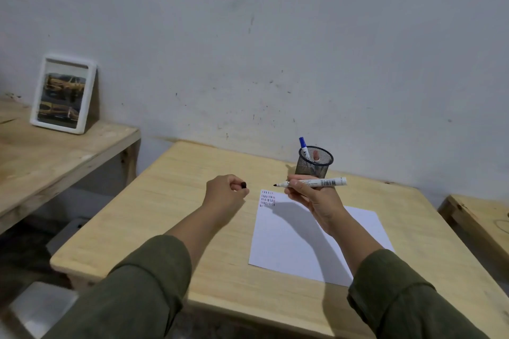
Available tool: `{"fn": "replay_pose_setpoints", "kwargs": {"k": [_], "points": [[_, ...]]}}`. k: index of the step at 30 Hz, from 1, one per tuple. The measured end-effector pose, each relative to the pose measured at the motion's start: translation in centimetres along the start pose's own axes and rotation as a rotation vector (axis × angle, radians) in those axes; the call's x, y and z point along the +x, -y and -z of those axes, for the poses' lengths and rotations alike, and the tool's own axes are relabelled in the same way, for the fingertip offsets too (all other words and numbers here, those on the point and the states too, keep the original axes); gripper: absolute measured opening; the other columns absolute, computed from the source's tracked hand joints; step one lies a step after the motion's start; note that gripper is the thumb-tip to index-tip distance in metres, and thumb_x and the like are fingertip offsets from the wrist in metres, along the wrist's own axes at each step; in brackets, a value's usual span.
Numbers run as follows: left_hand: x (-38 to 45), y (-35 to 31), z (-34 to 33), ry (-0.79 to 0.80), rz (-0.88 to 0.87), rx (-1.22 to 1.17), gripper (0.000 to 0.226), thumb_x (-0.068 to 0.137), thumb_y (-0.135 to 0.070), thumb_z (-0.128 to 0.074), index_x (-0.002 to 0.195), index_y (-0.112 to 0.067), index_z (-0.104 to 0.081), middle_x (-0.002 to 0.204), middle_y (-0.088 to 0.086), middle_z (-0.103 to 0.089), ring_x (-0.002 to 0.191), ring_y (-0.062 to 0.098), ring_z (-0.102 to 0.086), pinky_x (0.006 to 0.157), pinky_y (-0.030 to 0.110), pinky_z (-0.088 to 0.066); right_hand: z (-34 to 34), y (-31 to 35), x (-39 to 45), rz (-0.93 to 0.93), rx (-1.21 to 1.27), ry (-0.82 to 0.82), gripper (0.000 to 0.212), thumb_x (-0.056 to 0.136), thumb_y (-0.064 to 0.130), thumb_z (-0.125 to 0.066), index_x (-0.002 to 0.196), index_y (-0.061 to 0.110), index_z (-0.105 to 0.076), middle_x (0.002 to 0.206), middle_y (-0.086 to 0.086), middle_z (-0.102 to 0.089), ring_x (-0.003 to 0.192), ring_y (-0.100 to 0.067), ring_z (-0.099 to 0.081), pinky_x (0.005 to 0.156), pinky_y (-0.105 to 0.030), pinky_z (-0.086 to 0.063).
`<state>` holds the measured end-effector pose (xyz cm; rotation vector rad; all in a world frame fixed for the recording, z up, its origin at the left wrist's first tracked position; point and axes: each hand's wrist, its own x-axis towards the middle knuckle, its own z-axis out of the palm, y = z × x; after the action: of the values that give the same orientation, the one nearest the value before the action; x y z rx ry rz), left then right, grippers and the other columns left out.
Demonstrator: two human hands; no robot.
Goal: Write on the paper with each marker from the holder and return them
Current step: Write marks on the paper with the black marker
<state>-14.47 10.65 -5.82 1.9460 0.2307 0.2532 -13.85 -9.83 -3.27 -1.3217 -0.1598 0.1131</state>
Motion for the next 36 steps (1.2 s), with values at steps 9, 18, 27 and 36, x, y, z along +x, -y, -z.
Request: {"fn": "replay_pose_setpoints", "kwargs": {"k": [9,18,27,36], "points": [[-0.4,2.8,-1.2,0.062,-0.061,0.232,0.02,0.076,-0.018,-0.071,0.094,-0.01,-0.071,0.08,0.002,-0.064,0.084,0.016,-0.058,0.07,0.019,-0.037,-0.6,-1.7,-0.3,-0.04,-0.034,-0.007,0.011,0.083,-0.001,-0.064,0.091,0.004,-0.07,0.078,-0.01,-0.072,0.069,-0.015,-0.068,0.068,-0.022,-0.057],[-2.6,3.6,-0.7,0.037,-0.522,0.388,0.039,0.077,-0.032,-0.07,0.112,-0.017,-0.063,0.107,0.002,-0.06,0.104,0.017,-0.049,0.087,0.021,-0.039,-0.6,-2.9,-0.1,-0.077,-0.08,-0.032,0.015,0.087,0.007,-0.062,0.1,0.01,-0.068,0.076,-0.006,-0.068,0.059,-0.013,-0.062,0.064,-0.023,-0.057],[-3.5,3.9,-0.7,0.35,-0.43,0.493,0.043,0.075,-0.048,-0.067,0.112,-0.026,-0.065,0.112,-0.01,-0.065,0.109,0.01,-0.045,0.091,0.022,-0.038,-1.4,-4.9,0.6,-0.045,-0.279,-0.145,0.005,0.082,0.004,-0.066,0.08,0.007,-0.067,0.056,-0.002,-0.048,0.05,-0.013,-0.037,0.047,-0.019,-0.033],[-3.3,4.2,-0.8,0.354,-0.391,0.465,0.046,0.071,-0.05,-0.07,0.112,-0.028,-0.065,0.121,-0.013,-0.061,0.114,0.005,-0.042,0.094,0.021,-0.038,-1.6,-5.7,1.4,-0.016,-0.361,-0.151,0.013,0.081,-0.001,-0.059,0.08,0.01,-0.067,0.044,0.015,-0.051,0.042,0.0,-0.041,0.046,-0.01,-0.034]]}}
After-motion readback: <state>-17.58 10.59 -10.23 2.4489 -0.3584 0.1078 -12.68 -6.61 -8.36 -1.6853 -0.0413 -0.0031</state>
